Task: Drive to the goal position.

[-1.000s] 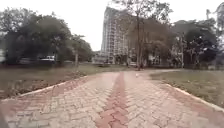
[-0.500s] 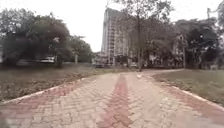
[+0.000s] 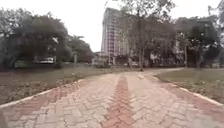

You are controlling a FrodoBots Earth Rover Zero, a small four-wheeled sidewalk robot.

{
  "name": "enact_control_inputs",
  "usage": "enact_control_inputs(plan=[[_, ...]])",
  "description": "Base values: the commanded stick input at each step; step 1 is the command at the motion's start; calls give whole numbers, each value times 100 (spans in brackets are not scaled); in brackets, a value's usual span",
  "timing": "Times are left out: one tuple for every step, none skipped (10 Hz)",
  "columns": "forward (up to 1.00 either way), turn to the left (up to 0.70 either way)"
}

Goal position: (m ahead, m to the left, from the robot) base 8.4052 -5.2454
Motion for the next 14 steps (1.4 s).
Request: enact_control_inputs(plan=[[70, 0], [70, 0], [70, 0], [70, 0], [70, 0], [70, 0], [70, 0], [70, 0], [70, 0], [70, 0], [70, 0], [70, 0], [70, 0], [70, 0]])
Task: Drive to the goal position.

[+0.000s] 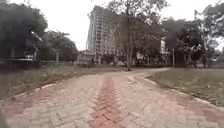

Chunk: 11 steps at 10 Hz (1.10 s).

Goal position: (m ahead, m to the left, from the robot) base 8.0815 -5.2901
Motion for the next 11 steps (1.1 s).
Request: enact_control_inputs(plan=[[70, 0], [70, 0], [70, 0], [70, 0], [70, 0], [70, 0], [70, 0], [70, 0], [70, 0], [70, 0], [70, 0]])
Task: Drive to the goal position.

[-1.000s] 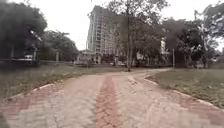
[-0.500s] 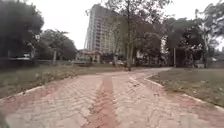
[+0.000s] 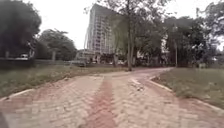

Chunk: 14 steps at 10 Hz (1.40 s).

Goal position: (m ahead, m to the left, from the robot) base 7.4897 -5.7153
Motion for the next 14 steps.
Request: enact_control_inputs(plan=[[70, 0], [70, 0], [70, 0], [70, 0], [70, 0], [70, 0], [70, 0], [70, 0], [70, 0], [70, 0], [70, 0], [70, 0], [70, 0], [70, 0]])
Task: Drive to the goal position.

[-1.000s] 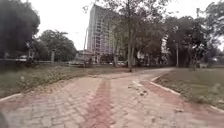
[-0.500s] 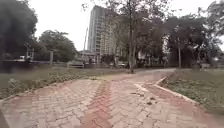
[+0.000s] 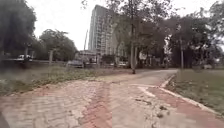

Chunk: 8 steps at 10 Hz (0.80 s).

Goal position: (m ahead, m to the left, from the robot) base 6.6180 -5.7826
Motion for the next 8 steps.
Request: enact_control_inputs(plan=[[70, 0], [70, 0], [70, 0], [70, 0], [70, 0], [70, -1], [70, -2], [70, -2]])
